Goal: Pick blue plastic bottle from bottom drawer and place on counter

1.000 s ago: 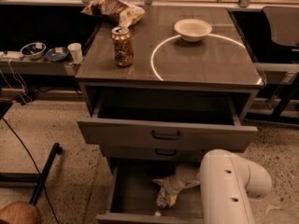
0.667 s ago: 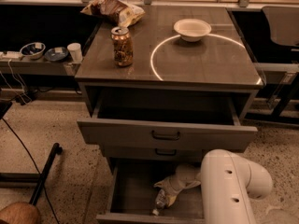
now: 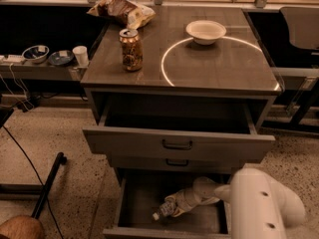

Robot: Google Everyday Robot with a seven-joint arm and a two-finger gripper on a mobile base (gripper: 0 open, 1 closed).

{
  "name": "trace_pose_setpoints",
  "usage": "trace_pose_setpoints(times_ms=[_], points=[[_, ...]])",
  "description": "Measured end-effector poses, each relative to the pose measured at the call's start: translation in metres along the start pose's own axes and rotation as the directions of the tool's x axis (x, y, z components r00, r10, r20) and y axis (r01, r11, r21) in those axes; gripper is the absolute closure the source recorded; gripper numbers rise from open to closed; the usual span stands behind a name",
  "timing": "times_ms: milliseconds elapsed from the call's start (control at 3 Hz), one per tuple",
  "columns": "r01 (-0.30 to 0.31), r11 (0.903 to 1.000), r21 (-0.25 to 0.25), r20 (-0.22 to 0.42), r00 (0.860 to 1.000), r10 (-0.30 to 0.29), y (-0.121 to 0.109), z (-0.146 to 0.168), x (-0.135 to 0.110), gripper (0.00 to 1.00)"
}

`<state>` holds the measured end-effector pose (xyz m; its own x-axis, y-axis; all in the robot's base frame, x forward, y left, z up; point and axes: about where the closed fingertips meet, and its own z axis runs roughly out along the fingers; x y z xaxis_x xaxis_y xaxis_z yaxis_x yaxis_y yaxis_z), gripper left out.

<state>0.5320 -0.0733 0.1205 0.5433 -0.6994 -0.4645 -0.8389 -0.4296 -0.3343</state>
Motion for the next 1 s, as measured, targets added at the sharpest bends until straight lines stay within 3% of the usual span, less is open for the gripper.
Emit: trace_pose_setpoints(times_ms=[333, 667, 1000], points=[[-0.126, 0.9779, 0.167, 0.233, 0.969, 0.085, 0.0145, -0.0002, -0.0327, 1.00], [-0.146, 0.9699, 0.195, 0.271, 0.958, 0.090, 0.0156, -0.0033, -0.0399, 1.00], [-0.146, 0.9698, 0.195, 0.271, 0.958, 0.090, 0.0155, -0.0034, -0.0399, 1.00]])
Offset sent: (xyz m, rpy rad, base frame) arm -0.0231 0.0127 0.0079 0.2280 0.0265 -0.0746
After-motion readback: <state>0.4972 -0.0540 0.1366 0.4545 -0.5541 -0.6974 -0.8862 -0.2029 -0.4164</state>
